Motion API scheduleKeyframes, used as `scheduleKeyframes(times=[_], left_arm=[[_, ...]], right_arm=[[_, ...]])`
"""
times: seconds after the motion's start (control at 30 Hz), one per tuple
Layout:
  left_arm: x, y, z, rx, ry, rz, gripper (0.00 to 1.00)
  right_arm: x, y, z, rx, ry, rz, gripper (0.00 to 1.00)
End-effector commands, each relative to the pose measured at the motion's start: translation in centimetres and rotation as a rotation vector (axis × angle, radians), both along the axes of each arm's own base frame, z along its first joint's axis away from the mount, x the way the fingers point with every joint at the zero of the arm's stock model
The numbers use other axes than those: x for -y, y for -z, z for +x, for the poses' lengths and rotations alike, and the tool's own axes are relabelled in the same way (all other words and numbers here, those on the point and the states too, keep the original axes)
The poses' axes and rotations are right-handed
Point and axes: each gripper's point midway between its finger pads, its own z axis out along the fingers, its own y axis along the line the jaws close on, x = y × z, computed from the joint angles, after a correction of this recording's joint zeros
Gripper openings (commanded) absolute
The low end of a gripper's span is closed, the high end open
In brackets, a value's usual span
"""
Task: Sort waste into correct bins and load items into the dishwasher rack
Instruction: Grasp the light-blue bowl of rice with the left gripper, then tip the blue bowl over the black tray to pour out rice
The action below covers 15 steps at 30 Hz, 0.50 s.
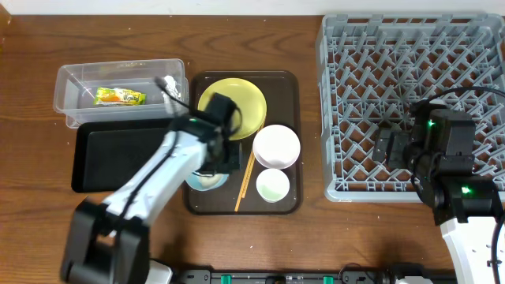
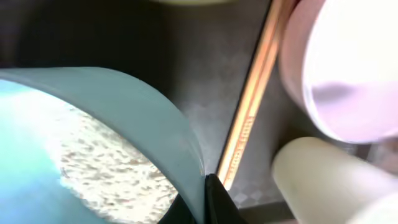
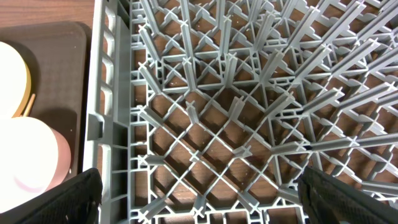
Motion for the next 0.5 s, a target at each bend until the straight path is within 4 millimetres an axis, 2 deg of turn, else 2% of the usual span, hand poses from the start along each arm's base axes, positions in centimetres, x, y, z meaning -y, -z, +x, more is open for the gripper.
scheduleKeyframes(times=[0.0,0.2,0.47], left_arm=[[-0.6,-3.9,1.6,0.101,0.005,-0.127,0.06],[-4.0,-6.7,3.2,0.15,-0.081,-0.35,0.06],[-10.6,-7.5,5.4,0.192,-0.264,-0.646,0.06]], right_arm=[[0.2,-0.9,0.1,0.021,0.011,0.003,0.99],[0.2,-0.9,0.2,0.023,0.011,0.003,0.99],[0.2,-0.9,0.1,0.021,0.011,0.003,0.99]])
